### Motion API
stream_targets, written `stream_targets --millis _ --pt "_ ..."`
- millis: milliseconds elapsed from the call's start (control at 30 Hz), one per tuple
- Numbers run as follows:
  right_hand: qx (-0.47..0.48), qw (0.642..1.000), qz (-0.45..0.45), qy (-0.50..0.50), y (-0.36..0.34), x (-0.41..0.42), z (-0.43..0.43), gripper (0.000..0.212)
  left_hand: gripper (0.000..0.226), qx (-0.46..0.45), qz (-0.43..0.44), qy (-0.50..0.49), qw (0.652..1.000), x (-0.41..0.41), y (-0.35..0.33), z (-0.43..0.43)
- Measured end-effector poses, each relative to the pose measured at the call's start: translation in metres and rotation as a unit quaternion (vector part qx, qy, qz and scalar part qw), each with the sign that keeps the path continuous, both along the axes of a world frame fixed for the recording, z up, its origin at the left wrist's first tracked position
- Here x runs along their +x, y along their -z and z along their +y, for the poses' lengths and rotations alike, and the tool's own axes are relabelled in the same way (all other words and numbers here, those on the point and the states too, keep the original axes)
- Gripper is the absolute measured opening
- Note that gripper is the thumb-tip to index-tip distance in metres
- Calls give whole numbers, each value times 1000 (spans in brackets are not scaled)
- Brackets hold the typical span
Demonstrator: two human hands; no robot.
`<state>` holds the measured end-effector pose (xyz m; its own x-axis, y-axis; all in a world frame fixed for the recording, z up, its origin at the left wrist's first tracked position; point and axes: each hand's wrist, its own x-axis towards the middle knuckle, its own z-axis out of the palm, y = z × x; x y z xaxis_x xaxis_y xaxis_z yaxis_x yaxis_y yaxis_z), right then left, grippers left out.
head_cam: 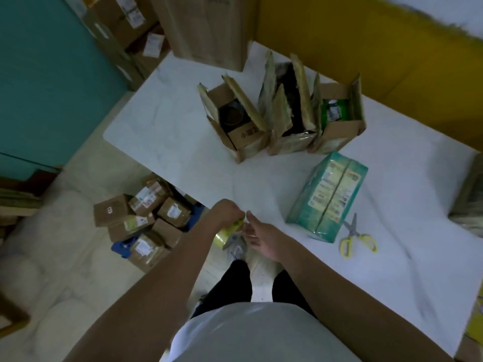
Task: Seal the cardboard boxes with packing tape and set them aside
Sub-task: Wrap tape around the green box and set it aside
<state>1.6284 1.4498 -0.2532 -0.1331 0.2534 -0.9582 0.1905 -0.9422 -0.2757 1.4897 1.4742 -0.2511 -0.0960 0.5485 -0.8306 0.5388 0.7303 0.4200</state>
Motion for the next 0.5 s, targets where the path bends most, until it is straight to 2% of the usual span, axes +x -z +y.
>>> stream_targets --millis 67,133,200,267,367,433,500 --pt "49 996 18 73 -20 -3 11 31 22 67 -15 33 997 1 -22 7" --pt "140 987 -2 85 -37 7 22 16 23 98 -36 56 993 4 -45 16" --pt "220 969 -60 97 -60 23 30 19 19 108 -67 106 986 12 -69 28" --pt "255 954 -107 118 -85 42 35 22 15 124 -96 153 976 26 -94 40" --pt "267 937 -119 193 -119 73 42 20 38 129 -134 214 959 49 -123 55" --pt "300 916 -130 232 -133 97 39 18 53 163 -106 270 943 64 -139 66" --pt "324 898 -158 252 -140 118 27 20 39 210 -79 343 912 82 -150 74"
